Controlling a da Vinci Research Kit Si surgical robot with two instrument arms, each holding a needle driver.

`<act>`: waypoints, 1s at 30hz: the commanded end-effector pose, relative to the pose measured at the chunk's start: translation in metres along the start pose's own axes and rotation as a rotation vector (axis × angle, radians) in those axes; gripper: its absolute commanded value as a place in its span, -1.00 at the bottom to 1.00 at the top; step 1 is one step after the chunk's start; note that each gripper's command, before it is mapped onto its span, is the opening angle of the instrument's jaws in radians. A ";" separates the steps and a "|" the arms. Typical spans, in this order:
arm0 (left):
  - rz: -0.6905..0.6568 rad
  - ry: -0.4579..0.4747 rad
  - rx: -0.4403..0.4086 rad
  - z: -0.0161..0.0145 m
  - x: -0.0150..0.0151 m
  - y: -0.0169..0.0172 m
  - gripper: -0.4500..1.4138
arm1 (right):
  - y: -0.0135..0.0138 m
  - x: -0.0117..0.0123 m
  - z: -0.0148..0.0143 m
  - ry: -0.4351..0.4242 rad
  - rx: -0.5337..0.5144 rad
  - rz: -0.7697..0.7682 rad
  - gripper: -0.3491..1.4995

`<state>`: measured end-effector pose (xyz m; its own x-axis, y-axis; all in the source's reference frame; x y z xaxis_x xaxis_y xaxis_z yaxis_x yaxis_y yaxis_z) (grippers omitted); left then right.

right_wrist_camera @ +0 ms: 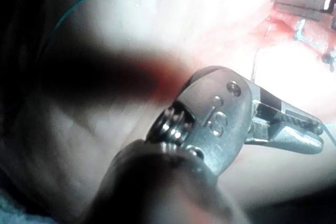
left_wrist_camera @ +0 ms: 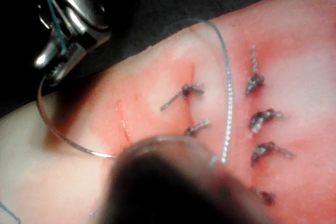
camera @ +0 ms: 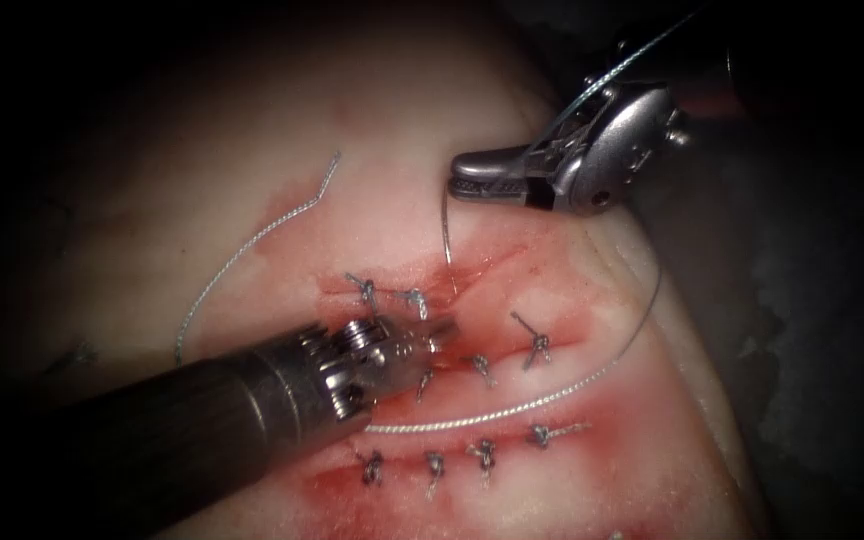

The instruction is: Wound Closure

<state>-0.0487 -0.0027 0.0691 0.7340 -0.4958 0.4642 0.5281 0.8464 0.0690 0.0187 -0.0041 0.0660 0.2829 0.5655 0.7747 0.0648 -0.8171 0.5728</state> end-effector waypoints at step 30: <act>0.000 -0.007 0.069 -0.0013 -0.0029 0.0025 -1.00 | 0.0016 0.0047 -0.0008 0.215 0.128 0.660 -1.00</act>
<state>-0.0484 -0.0003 0.0665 0.7333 -0.4950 0.4661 0.4930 0.8592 0.1369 0.0185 -0.0029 0.0705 0.1049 -0.0658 0.9923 0.0642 -0.9953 -0.0727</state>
